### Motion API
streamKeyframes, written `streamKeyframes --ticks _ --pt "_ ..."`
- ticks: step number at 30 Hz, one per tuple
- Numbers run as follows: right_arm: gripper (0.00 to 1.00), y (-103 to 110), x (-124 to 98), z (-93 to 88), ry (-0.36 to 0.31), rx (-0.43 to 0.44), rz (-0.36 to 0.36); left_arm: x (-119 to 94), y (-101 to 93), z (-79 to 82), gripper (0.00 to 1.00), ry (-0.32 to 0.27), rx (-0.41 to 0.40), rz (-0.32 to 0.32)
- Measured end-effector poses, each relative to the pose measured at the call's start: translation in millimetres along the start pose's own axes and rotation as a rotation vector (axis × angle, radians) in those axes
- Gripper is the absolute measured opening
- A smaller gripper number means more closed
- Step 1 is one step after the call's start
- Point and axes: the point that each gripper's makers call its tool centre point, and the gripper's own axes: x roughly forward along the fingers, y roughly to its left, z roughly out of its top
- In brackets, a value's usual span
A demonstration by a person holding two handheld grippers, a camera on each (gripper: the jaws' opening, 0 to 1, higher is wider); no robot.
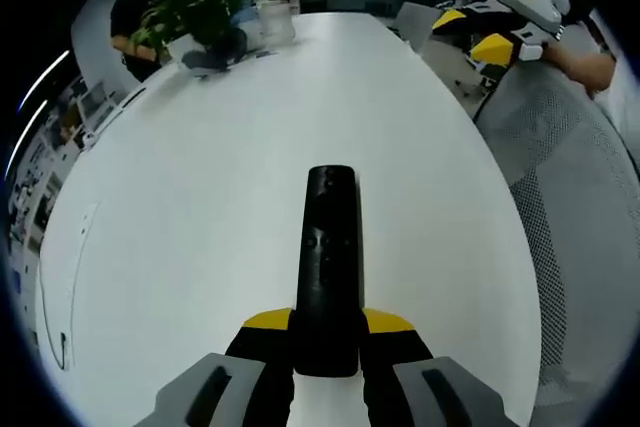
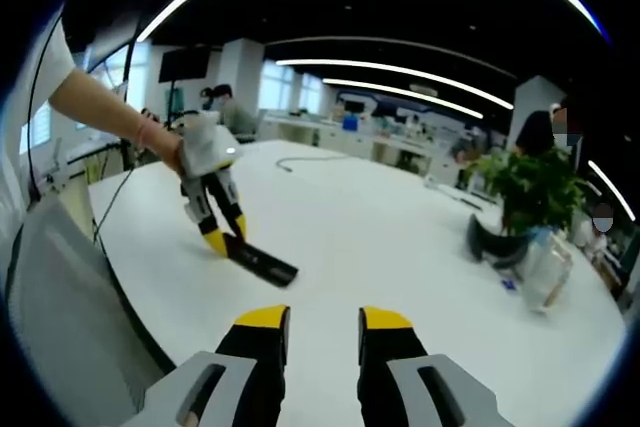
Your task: Press the specified remote control buttons in sequence, fully releasing each button before pressing the next.
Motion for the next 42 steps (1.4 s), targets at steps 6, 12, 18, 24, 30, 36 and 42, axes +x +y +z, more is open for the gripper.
streamKeyframes --ticks 6,12,18,24,30,36,42 --pt "0.24 0.1 -0.3 -0.1 0.003 0.0 -0.001 0.0 -9.1 0.4 0.23 0.002 0.006 -0.004" --pt "0.24 1.0 -0.1 -1.3 0.007 -0.002 0.005 -0.4 -16.6 0.3 0.23 0.005 0.01 -0.008" --pt "0.24 3.8 0.9 -3.3 0.018 -0.005 0.019 -0.7 -23.0 0.2 0.23 0.002 0.012 -0.012" --pt "0.25 4.7 2.2 -7.1 0.037 0.002 0.025 -1.5 -30.8 -0.2 0.24 -0.004 0.008 -0.01" --pt "0.24 6.8 3.2 -8.7 0.051 -0.006 0.033 -1.8 -40.8 0.8 0.24 0.014 0.022 -0.014" --pt "0.23 9.8 3.6 -9.3 0.062 -0.015 0.042 -2.2 -46.1 0.6 0.24 0.004 0.013 -0.014" --pt "0.23 9.8 3.3 -9.2 0.063 -0.014 0.04 -2.2 -50.6 1.3 0.24 -0.003 0.009 -0.014"
